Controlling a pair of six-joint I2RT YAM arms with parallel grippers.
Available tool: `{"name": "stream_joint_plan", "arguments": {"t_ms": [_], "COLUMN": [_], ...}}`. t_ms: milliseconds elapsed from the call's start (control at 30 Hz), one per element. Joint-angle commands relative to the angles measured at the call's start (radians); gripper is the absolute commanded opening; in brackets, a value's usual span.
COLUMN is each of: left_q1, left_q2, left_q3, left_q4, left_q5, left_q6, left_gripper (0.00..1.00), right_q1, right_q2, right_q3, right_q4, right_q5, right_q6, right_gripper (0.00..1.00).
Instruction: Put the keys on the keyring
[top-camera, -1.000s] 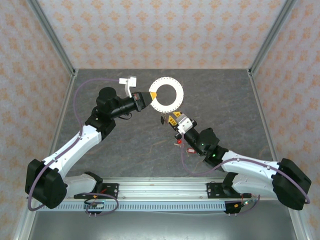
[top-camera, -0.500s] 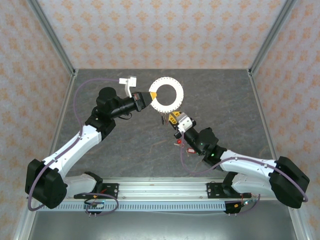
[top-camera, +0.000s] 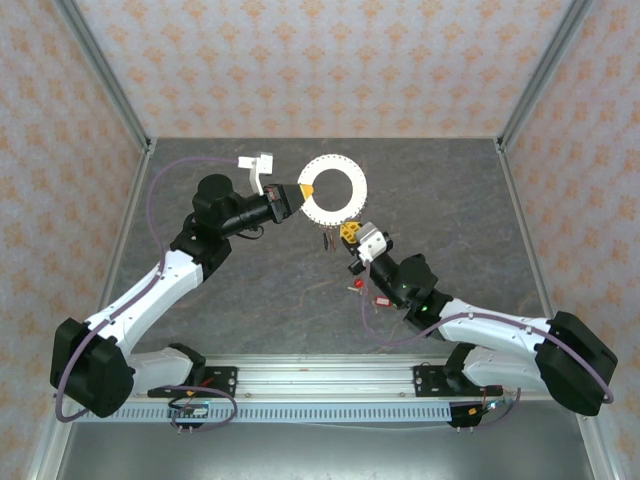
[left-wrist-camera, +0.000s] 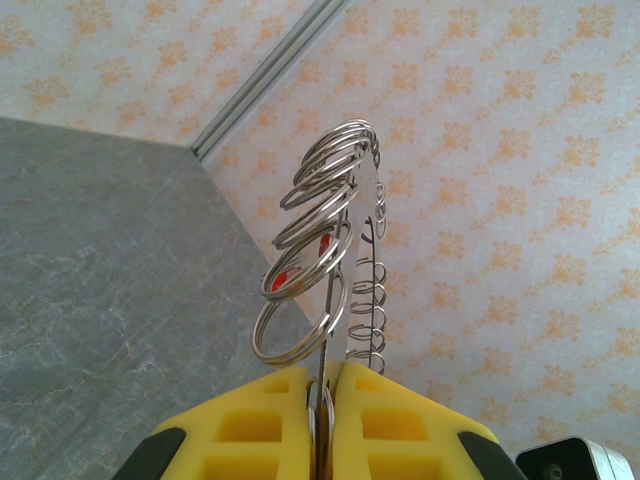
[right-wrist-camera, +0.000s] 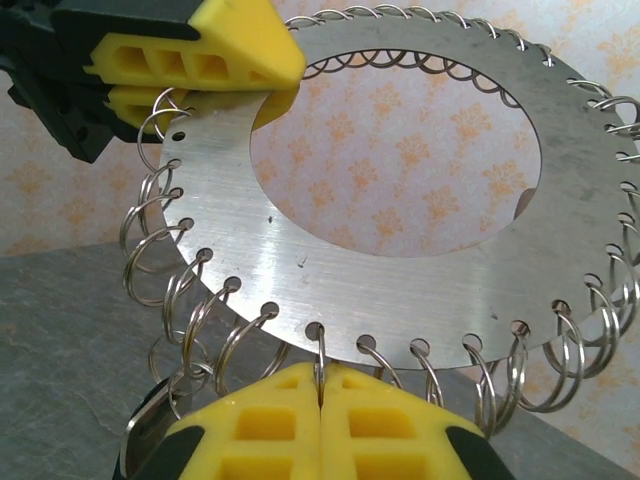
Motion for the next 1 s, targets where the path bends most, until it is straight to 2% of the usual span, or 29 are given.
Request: {"name": "stream_joint_plan", "arguments": {"t_ms": [0,133,367,533,633,767,967], "left_q1": [-0.010,-0.010,-0.011,-0.012,-0.011,-0.019,-0.035], "left_q2": [-0.031,-0.030,-0.014,-0.008,-0.007,-0.009,-0.051], "left_q3": [0.005,-0.001,-0.057,-0.126,-0.167,-0.244,-0.399], "left_q4": [0.039,0.019,-0.012,-0.021,-0.051,-0.079,-0.028], "left_q5": [-0.015,-0.065,-0.136,-0.168,-0.175,-0.210,-0.278], "left_q6": [-0.009,-0.034,-0.117,-0.195,-0.200,-0.219,-0.290], "left_gripper": [0.00,0.00,0.01,0.14,0.15,0.23,0.28], "right_q1": [-0.006,-0.006,-0.038,-0.058,-0.061,-0.061,-0.061], "right_q2": [0.000,-0.016,-0.048,-0.038,-0.021,0.010,0.079], "right_q3": [0.020,0.017,0.050,0.059,0.077,0.095,0.134], "right_q4": [0.019,-0.001,-0.101,-0.172,-0.234,-0.300,-0.366], "right_q5": [-0.007,-0.012,-0.070,-0.152,-0.226,-0.294,-0.327], "right_q6": [0.018,0.044,0.188,0.244,0.255,0.268,0.279], "right_gripper": [0.02,0.00,0.00,0.00,0.00,0.00,0.00]}}
